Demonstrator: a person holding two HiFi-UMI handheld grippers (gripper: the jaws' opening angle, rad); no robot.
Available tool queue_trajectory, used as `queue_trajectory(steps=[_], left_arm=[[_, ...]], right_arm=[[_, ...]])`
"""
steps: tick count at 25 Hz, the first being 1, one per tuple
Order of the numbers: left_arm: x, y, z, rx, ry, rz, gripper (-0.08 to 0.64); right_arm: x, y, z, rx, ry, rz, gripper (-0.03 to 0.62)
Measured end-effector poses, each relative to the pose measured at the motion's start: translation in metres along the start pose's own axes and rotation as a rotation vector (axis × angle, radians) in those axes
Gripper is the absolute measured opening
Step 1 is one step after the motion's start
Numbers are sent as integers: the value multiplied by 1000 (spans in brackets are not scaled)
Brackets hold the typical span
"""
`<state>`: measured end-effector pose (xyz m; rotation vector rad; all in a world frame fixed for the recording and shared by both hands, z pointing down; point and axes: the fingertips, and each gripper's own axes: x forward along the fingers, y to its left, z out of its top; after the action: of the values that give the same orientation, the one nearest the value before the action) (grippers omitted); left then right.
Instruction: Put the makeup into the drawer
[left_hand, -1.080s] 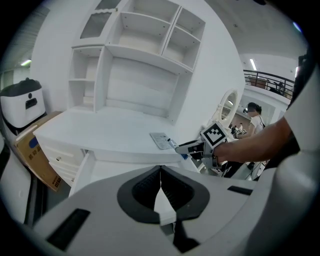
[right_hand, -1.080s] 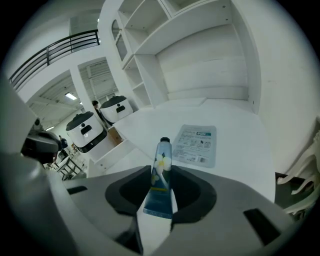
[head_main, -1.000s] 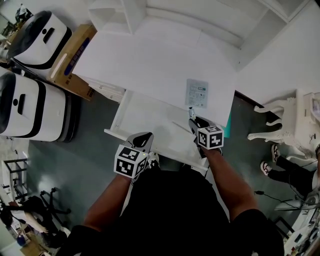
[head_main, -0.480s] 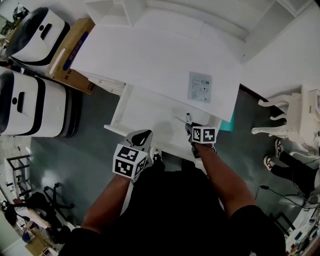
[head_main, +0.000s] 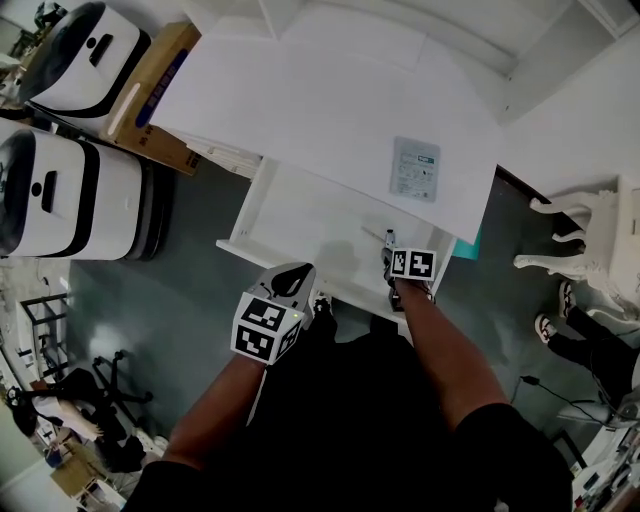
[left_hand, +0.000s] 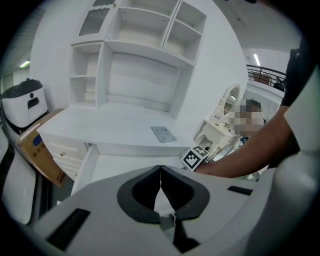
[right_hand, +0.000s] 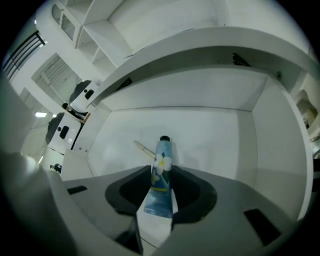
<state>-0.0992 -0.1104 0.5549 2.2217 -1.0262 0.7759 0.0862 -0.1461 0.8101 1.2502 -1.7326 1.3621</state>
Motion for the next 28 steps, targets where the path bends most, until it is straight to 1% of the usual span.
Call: queue_trajectory(steps=[5, 9, 14, 18, 23, 26, 28], left_arm=[[-4, 1, 0, 1, -1, 7, 11], [-4, -1, 2, 4, -5, 0, 11], [-5, -3, 5, 13, -16, -11, 11], [-4, -6, 6, 20, -27, -22, 11], [-1, -10, 12, 32, -43, -41, 11], [1, -12, 16, 39, -57, -50, 11], [1, -14, 20, 47, -65, -59, 11]], right_arm=[[5, 3, 1, 26, -11, 31, 141], [5, 2, 5, 43, -11, 16, 141], [0, 4, 2, 20, 5, 14, 143], [-8, 4, 4, 5, -8, 20, 143], [-30, 9, 13, -54, -43, 32, 143], [-48, 16, 20, -93, -83, 45, 143], [-60, 22, 26, -101, -116, 64, 143]])
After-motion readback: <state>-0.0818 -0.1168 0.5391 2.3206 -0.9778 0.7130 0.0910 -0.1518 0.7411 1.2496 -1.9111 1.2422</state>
